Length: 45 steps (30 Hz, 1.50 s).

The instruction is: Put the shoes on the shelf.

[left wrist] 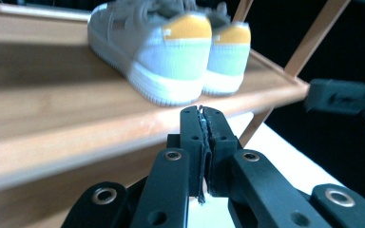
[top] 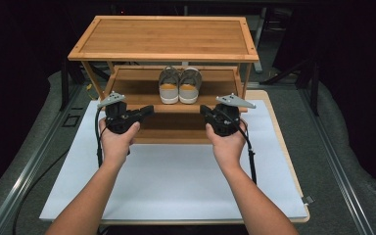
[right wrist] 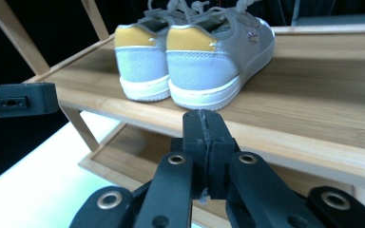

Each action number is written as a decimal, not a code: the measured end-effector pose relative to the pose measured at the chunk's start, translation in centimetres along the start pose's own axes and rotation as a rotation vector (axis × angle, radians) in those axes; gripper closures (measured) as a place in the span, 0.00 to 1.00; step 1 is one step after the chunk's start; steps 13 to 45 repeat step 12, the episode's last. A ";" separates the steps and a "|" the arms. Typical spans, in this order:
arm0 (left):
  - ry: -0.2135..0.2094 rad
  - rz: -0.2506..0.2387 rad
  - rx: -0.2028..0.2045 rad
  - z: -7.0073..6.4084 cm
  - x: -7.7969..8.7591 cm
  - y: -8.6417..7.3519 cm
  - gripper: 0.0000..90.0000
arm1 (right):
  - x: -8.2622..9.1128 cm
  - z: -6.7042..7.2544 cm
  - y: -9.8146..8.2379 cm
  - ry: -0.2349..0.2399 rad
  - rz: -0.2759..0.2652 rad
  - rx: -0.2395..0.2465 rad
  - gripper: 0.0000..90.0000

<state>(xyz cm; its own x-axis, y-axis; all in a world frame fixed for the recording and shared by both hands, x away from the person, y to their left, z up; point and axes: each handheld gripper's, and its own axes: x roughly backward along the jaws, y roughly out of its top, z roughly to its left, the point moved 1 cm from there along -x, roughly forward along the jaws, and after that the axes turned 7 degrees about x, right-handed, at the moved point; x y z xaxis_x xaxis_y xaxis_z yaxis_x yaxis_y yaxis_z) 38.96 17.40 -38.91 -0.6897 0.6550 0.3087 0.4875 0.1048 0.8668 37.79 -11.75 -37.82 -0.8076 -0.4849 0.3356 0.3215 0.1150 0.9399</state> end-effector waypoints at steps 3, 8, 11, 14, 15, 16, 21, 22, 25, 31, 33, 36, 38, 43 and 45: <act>-0.001 0.021 -0.018 0.2 0.9 -1.0 0.97 | 0.8 0.2 -1.0 0.016 0.019 0.011 1.00; -0.005 0.054 -0.032 0.7 2.2 -3.4 0.93 | 1.9 0.3 -3.5 0.010 0.036 0.013 0.98; -0.017 0.086 -0.050 0.8 2.6 -5.2 0.87 | 2.6 0.6 -5.4 0.005 0.043 0.027 0.91; -0.021 0.093 -0.058 0.8 2.7 -5.8 0.81 | 2.8 0.8 -6.3 0.004 0.053 0.041 0.87; -0.021 0.093 -0.058 0.8 2.7 -5.8 0.81 | 2.8 0.8 -6.3 0.004 0.053 0.041 0.87; -0.021 0.093 -0.058 0.8 2.7 -5.8 0.81 | 2.8 0.8 -6.3 0.004 0.053 0.041 0.87; -0.021 0.093 -0.058 0.8 2.7 -5.8 0.81 | 2.8 0.8 -6.3 0.004 0.053 0.041 0.87; -0.021 0.093 -0.058 0.8 2.7 -5.8 0.81 | 2.8 0.8 -6.3 0.004 0.053 0.041 0.87; -0.021 0.093 -0.058 0.8 2.7 -5.8 0.81 | 2.8 0.8 -6.3 0.004 0.053 0.041 0.87; -0.021 0.093 -0.058 0.8 2.7 -5.8 0.81 | 2.8 0.8 -6.3 0.004 0.053 0.041 0.87; -0.021 0.093 -0.058 0.8 2.7 -5.8 0.81 | 2.8 0.8 -6.3 0.004 0.053 0.041 0.87; -0.021 0.093 -0.058 0.8 2.7 -5.8 0.81 | 2.8 0.8 -6.3 0.004 0.053 0.041 0.87; -0.021 0.093 -0.058 0.8 2.7 -5.8 0.81 | 2.8 0.8 -6.3 0.004 0.053 0.041 0.87; -0.021 0.093 -0.058 0.8 2.7 -5.8 0.81 | 2.8 0.8 -6.3 0.004 0.053 0.041 0.87; -0.021 0.093 -0.058 0.8 2.7 -5.8 0.81 | 2.8 0.8 -6.3 0.004 0.053 0.041 0.87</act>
